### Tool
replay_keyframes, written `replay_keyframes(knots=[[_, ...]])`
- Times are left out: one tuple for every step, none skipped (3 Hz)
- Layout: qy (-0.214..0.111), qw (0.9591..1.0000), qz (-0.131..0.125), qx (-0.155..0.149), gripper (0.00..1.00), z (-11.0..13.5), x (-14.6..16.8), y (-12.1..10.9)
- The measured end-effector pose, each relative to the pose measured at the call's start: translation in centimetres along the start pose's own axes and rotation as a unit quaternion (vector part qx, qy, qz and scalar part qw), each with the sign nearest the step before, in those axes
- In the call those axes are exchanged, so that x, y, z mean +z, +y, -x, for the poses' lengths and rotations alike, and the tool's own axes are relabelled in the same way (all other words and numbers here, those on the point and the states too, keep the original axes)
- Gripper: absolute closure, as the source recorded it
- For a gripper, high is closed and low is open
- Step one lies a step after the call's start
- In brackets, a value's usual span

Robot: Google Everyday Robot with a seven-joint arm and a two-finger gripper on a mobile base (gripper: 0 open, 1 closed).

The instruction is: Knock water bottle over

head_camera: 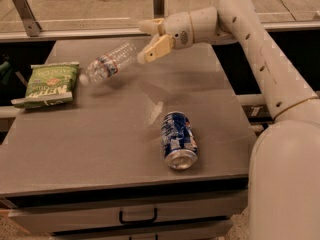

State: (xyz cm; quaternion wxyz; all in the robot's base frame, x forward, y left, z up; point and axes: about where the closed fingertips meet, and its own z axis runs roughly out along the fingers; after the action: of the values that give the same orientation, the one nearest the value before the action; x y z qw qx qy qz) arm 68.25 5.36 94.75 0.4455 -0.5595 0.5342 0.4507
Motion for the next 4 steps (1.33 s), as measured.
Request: replay_keyframes(knots=[[-0.001,1.0000,0.002,-0.004,0.00,-0.2,-0.7,0.8],[0.010,0.9994,-0.030,-0.016,0.00,-0.1,-3.7,0.0],[0.061,0.9876,-0.133,-0.055,0.00,2.2,-10.5,-1.5],[0.125,0.9504,-0.271,-0.088,0.00,7.2,-18.6,-1.2]])
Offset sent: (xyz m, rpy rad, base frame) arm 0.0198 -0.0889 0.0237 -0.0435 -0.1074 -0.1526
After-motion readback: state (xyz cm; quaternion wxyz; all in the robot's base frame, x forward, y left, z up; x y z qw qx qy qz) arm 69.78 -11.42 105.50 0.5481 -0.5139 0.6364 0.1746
